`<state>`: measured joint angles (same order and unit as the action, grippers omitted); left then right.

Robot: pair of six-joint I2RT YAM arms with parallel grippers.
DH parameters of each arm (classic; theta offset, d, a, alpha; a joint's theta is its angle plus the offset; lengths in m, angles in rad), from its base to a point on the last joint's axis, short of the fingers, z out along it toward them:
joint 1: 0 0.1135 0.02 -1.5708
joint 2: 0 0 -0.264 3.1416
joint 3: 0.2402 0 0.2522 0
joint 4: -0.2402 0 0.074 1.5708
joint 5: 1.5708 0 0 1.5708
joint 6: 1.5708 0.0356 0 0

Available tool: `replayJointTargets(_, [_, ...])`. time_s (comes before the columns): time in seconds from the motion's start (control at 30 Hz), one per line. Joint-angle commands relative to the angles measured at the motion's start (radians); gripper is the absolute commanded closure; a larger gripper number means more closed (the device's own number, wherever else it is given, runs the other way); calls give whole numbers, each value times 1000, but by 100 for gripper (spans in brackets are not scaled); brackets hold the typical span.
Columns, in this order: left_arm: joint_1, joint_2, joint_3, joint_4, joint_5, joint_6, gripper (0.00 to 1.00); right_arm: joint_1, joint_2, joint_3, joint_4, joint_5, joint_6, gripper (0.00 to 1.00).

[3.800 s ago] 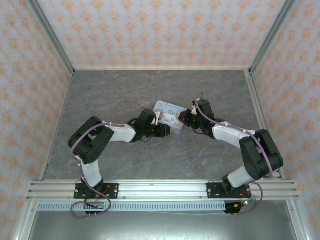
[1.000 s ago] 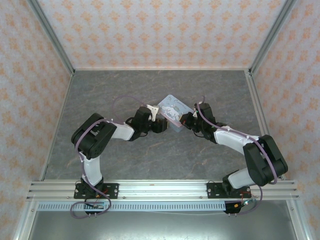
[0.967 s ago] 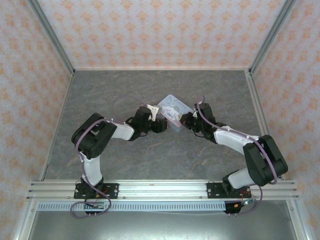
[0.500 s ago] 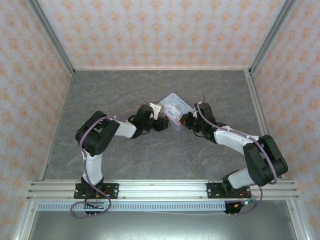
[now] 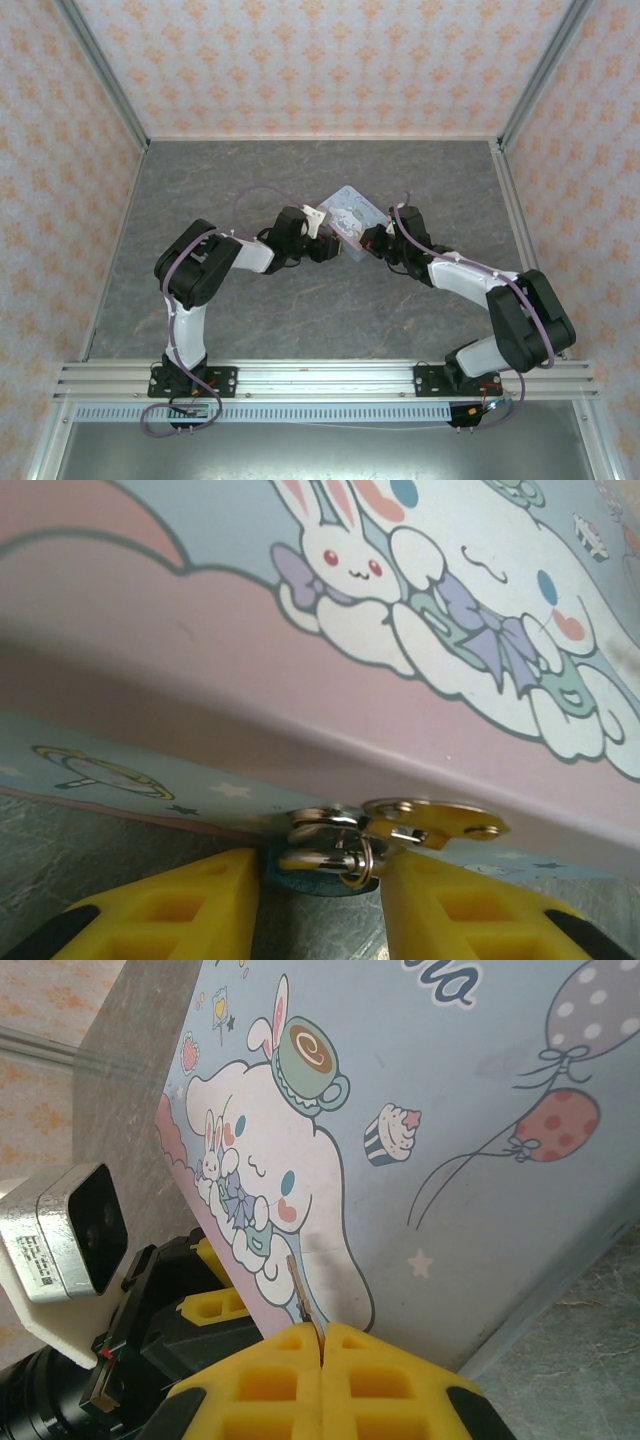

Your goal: Unlock a padlock with a key

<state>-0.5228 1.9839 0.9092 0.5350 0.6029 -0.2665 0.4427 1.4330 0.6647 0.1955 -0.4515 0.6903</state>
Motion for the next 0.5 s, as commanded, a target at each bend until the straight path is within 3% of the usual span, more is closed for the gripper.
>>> replayJointTargets(0.0, [-24,30,10,-56,62,-10,60,7,0,1,-16,17,-17,100])
replayJointTargets(0.3, [-31,56,23,-37,31,-43,60,6,-3,-3,-10,16,-12,100])
replayJointTargets(0.47, [-41,72,46,-59,24,-37,67,7,-6,-3,-7,16,-11,100])
